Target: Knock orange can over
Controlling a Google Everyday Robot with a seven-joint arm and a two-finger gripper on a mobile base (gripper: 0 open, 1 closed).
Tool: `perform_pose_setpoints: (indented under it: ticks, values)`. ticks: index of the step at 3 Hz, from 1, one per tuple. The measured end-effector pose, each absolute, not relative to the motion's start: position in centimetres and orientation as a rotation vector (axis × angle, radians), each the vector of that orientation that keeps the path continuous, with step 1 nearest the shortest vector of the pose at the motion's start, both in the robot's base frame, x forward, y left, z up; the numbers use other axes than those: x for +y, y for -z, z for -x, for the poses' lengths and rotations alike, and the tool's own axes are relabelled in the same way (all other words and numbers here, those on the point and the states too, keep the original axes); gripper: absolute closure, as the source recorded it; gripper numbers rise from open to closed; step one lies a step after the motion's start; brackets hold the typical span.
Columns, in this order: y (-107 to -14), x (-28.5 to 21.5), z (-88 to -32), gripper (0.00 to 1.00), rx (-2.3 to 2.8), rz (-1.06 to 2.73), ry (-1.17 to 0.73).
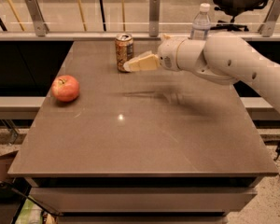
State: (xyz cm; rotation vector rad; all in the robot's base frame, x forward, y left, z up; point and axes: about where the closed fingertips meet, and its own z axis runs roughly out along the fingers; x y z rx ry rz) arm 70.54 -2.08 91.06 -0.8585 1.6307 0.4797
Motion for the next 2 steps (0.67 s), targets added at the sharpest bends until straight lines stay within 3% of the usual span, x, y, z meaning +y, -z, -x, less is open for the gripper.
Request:
perform_pose_setpoints:
  ticks: [2]
  values:
    - [-91.0,0.2,-73.3,0.0,1.557,0.88,-0.563]
